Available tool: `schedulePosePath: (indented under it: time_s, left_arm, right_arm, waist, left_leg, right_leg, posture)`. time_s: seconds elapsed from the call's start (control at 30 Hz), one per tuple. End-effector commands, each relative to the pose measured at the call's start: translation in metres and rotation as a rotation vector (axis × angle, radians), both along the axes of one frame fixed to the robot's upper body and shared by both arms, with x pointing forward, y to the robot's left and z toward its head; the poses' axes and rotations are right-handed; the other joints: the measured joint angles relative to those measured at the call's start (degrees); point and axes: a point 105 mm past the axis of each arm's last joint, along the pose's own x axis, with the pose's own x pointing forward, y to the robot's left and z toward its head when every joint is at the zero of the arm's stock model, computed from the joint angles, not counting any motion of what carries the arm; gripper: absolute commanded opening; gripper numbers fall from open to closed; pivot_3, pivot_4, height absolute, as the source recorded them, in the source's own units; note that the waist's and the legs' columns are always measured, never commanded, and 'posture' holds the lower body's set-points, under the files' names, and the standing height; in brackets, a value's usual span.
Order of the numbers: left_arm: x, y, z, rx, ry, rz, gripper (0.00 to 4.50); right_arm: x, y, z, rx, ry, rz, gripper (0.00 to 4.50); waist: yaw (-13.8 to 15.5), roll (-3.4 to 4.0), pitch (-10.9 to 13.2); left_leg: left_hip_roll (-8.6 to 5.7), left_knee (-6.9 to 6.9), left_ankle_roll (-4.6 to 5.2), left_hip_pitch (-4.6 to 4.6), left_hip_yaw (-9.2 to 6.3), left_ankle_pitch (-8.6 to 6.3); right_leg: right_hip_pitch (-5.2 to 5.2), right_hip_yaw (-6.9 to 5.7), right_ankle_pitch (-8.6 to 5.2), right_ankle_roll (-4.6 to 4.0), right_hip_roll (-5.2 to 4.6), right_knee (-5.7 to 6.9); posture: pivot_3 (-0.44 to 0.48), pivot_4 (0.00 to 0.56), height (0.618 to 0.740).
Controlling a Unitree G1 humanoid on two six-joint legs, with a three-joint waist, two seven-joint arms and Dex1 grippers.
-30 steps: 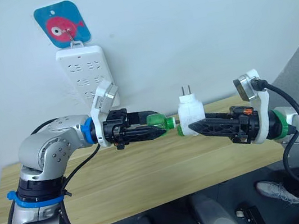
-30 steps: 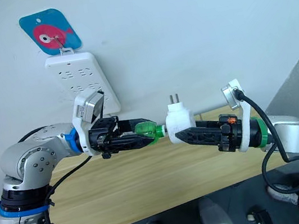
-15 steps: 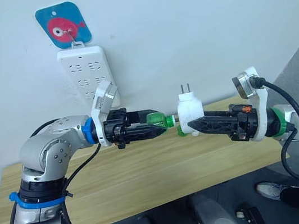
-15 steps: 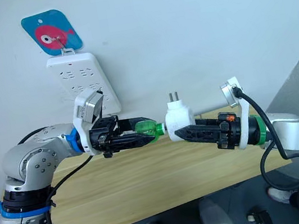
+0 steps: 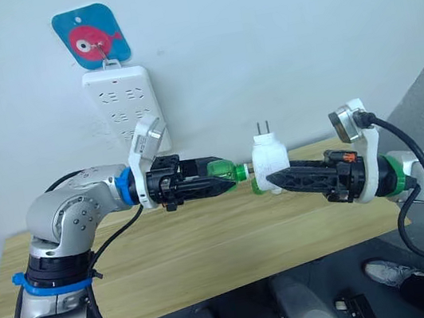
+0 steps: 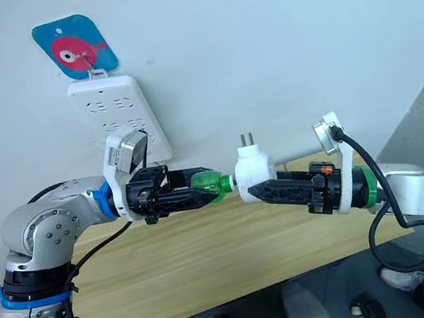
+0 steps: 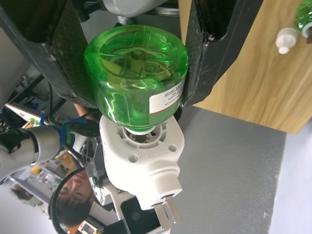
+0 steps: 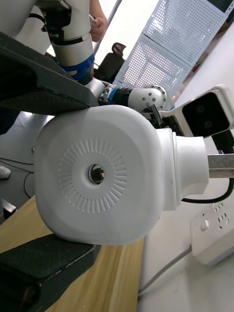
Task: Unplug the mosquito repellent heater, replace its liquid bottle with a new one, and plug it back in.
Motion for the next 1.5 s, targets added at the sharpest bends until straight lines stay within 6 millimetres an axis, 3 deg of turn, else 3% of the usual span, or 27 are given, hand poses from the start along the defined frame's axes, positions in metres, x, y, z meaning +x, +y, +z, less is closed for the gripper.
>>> schedulePosePath:
  time_s: [0.03,0.3,0.8,1.27,1.4,1.5]
  left_arm:
    - [-0.001,0.001,0.019,-0.052,-0.045,-0.004,2.30]
    - [-0.010,-0.003,0.009,0.009,-0.076,-0.045,2.30]
    - [-0.007,-0.016,0.006,-0.015,-0.115,-0.029,2.30]
    - [-0.009,-0.028,0.003,-0.040,-0.136,-0.061,2.30]
    - [-0.007,-0.031,0.001,-0.050,-0.139,-0.049,2.30]
    - [-0.004,-0.032,0.000,-0.059,-0.139,-0.029,2.30]
  right_arm:
    - [-0.006,0.002,0.004,0.011,-0.009,0.034,2.95]
    - [-0.007,0.004,0.005,0.008,-0.022,0.042,2.95]
    - [-0.008,0.016,0.015,0.004,-0.070,0.059,2.95]
    - [-0.010,0.019,0.011,-0.061,-0.044,0.092,2.95]
    - [-0.006,0.015,0.011,-0.076,-0.036,0.063,4.28]
    - [-0.008,0.014,0.014,-0.080,-0.040,0.071,4.50]
  waist:
    - [0.0,0.00,0.0]
    - [0.0,0.01,0.0]
    - [0.2,0.01,0.0]
    - [0.2,0.01,-0.1]
    - [0.2,0.01,-0.2]
    - [0.2,0.02,-0.2]
  left_leg:
    - [0.00,0.03,0.00,0.00,-0.01,0.00]
    - [0.00,0.09,0.01,0.00,-0.02,0.00]
    - [0.00,0.18,0.01,-0.01,-0.02,-0.01]
    - [0.00,0.22,0.01,-0.02,-0.03,-0.01]
    - [0.00,0.28,0.02,-0.01,-0.01,-0.01]
    - [0.00,0.31,0.02,-0.02,-0.02,-0.01]
  right_leg:
    - [0.00,0.00,0.00,0.00,0.00,0.01]
    - [0.03,-0.01,0.00,0.00,0.02,0.02]
    - [0.05,-0.01,0.00,0.00,0.02,0.03]
    - [0.07,-0.01,0.01,-0.02,0.02,0.03]
    - [0.12,-0.02,0.01,-0.02,0.02,0.02]
    - [0.13,-0.03,0.01,-0.01,0.02,0.03]
  posture:
    - [-0.201,0.140,0.736]
    - [-0.200,0.140,0.736]
    - [-0.205,0.140,0.736]
    - [-0.214,0.138,0.736]
    - [-0.216,0.139,0.736]
    - [-0.216,0.139,0.736]
